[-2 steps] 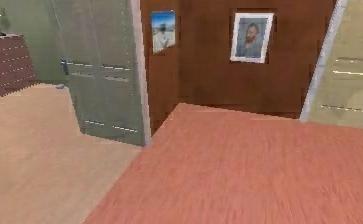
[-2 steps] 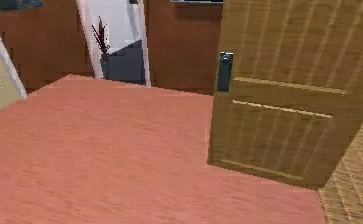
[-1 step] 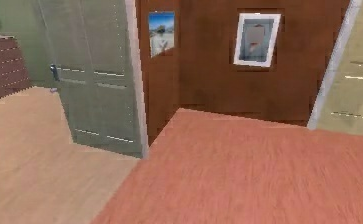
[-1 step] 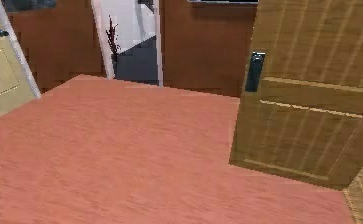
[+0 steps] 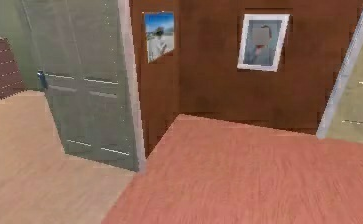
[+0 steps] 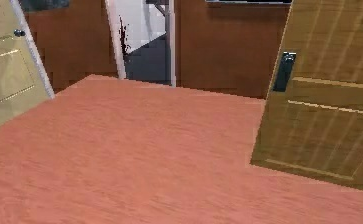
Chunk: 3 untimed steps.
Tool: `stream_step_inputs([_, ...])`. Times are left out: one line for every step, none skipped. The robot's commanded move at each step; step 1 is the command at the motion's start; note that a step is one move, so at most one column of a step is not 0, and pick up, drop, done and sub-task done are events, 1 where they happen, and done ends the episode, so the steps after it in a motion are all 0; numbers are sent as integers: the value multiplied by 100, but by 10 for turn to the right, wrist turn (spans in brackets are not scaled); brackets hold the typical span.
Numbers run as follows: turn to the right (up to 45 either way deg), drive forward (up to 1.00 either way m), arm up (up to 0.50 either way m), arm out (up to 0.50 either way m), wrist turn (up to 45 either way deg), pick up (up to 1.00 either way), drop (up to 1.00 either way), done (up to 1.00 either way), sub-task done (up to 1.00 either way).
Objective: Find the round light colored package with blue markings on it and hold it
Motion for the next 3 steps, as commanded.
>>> stream_step_inputs([-450, 0, 0, 0, 0, 0, 0, 0, 0])
stream_step_inputs([-30, 0, 0, 0, 0, 0, 0, 0, 0])
stream_step_inputs([0, 55, 0, 0, 0, 0, 0, 0, 0])
